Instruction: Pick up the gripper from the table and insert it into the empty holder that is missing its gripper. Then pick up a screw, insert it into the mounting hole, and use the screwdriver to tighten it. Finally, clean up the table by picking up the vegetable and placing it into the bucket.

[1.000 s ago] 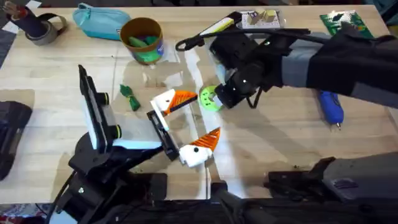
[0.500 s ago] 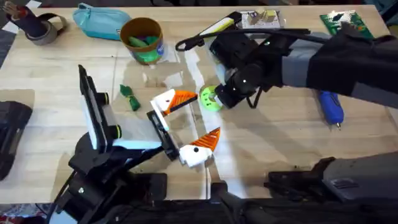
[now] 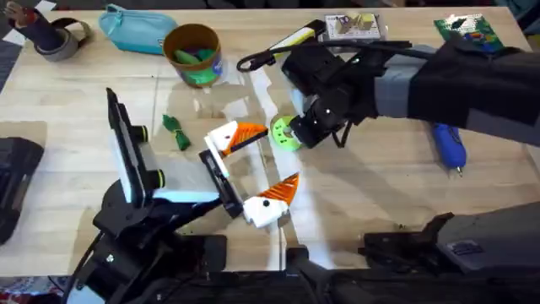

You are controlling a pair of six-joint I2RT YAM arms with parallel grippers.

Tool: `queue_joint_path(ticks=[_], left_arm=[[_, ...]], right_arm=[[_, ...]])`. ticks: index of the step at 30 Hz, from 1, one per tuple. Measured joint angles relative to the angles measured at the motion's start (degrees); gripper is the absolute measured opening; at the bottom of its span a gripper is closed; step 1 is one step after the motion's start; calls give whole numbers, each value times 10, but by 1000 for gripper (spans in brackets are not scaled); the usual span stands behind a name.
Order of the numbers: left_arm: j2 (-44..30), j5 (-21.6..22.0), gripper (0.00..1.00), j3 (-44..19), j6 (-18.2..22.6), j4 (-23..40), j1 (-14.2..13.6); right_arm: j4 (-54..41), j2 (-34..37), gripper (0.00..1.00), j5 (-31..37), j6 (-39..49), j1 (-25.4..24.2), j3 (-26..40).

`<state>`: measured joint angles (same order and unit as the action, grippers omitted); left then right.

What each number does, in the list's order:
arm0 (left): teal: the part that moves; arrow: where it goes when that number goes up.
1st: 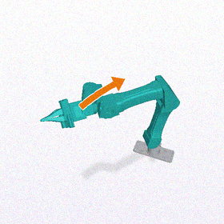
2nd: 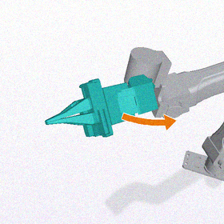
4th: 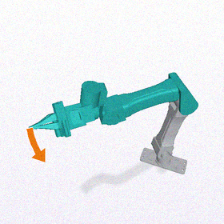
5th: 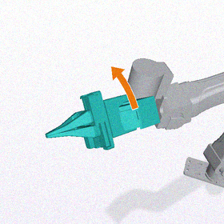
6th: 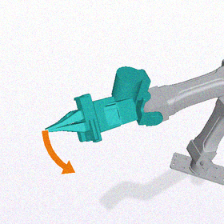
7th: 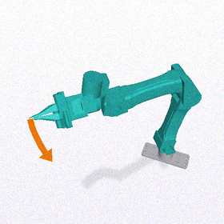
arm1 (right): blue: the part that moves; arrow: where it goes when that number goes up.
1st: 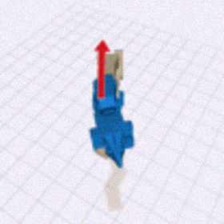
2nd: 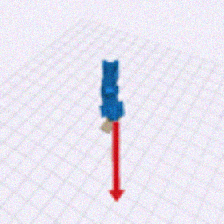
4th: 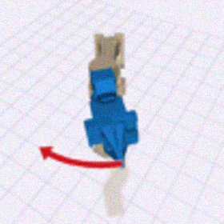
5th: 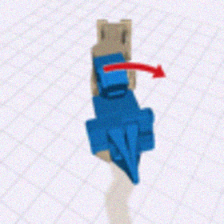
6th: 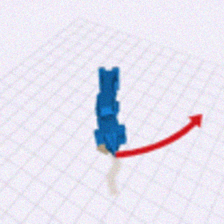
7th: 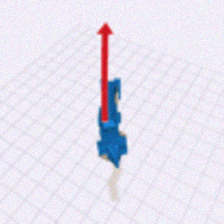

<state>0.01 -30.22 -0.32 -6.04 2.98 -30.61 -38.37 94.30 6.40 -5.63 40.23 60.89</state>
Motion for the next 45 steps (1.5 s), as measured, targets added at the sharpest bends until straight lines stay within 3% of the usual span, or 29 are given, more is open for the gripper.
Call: queue_joint_path(ticks=[10, 22, 29, 38, 45], left_arm=[[0, 0, 991, 0, 0, 0, 0], [0, 0, 991, 0, 0, 0, 0], [0, 0, 991, 0, 0, 0, 0], [0, 0, 991, 0, 0, 0, 0], [0, 0, 991, 0, 0, 0, 0]], right_arm=[[-74, -11, 7, 3, 0, 0, 40], [-227, -26, 7, 0, 0, 23, 244], [-257, 2, 6, -58, 3, 64, 380], [-258, 7, 6, -99, 39, 156, 395], [-249, 11, 6, -103, 50, 192, 395]])
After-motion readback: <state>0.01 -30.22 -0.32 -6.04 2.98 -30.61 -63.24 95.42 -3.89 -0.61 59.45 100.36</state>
